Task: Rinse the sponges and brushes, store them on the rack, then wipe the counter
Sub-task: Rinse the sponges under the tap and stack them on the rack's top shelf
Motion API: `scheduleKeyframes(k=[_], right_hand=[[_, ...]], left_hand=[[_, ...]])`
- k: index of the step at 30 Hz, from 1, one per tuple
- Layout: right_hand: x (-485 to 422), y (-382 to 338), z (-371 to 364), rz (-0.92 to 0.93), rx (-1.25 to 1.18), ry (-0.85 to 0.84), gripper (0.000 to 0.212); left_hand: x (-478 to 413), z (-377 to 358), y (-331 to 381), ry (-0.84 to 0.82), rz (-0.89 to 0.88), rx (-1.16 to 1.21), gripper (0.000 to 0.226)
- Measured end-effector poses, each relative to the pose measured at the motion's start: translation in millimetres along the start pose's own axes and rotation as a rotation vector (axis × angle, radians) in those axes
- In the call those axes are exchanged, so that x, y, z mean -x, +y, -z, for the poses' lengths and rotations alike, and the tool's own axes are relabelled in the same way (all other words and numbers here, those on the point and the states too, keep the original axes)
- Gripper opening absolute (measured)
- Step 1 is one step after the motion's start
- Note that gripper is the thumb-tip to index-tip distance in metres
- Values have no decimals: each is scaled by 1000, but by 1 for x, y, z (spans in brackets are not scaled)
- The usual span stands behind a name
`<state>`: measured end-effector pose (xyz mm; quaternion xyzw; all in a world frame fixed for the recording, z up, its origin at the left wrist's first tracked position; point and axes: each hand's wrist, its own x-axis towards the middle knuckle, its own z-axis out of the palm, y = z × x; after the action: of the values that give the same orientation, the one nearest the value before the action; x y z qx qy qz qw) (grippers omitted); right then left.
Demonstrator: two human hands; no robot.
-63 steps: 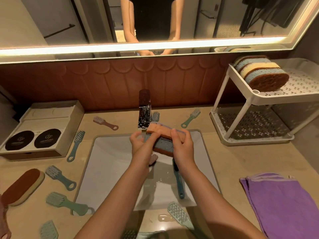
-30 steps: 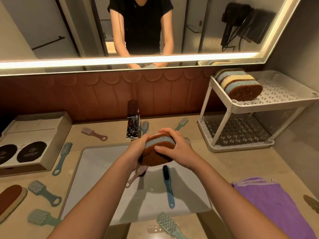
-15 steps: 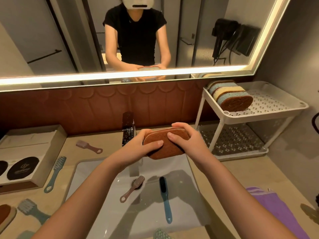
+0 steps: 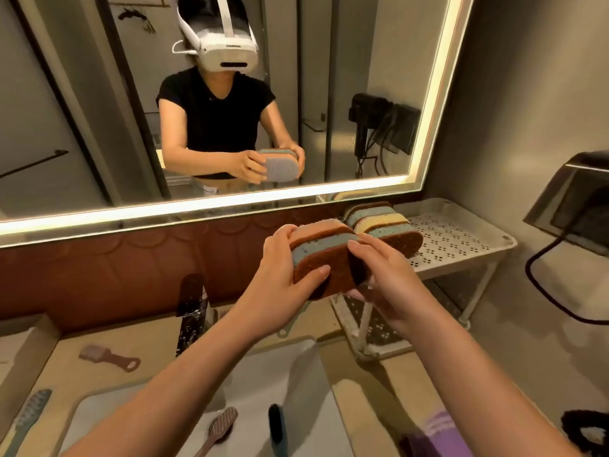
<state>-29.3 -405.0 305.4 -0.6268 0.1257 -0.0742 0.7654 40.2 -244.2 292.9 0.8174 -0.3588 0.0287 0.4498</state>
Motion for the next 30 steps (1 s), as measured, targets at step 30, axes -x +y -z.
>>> scheduleKeyframes(k=[30], right_hand=[[-173,-33,186,6,85,822,42]], left_hand=[[-167,-142,6,-349,20,-598,72]])
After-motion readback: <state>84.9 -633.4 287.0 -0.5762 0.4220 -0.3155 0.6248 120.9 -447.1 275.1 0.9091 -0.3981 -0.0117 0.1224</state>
